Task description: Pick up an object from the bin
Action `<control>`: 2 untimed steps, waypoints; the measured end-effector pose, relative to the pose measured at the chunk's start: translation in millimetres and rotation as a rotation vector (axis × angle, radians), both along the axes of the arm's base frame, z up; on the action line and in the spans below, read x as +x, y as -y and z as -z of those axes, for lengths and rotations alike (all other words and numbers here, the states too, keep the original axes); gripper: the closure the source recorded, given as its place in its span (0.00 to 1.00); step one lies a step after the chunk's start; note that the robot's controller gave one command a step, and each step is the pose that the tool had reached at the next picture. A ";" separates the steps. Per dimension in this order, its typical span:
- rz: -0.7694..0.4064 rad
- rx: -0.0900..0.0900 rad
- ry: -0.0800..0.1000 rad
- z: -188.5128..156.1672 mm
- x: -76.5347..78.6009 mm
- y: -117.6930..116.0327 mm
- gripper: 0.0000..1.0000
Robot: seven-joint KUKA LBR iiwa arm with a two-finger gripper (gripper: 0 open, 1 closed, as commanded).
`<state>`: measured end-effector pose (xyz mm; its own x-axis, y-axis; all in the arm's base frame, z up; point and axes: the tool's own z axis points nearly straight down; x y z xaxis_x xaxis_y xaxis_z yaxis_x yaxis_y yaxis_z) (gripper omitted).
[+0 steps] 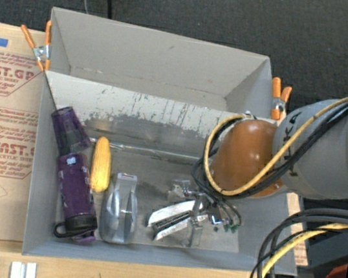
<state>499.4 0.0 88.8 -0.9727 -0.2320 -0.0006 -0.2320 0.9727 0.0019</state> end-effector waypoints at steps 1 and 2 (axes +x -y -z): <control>-0.211 0.000 0.008 18.4 -3.1 -18.0 1.00; -0.211 0.000 0.008 18.4 -3.1 -18.0 1.00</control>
Offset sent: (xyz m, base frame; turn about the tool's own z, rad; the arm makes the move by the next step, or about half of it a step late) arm 0.0000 0.0000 0.0000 0.0000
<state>496.3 18.0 70.4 -0.9023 -0.4310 -0.0076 -0.4310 0.9024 -0.0011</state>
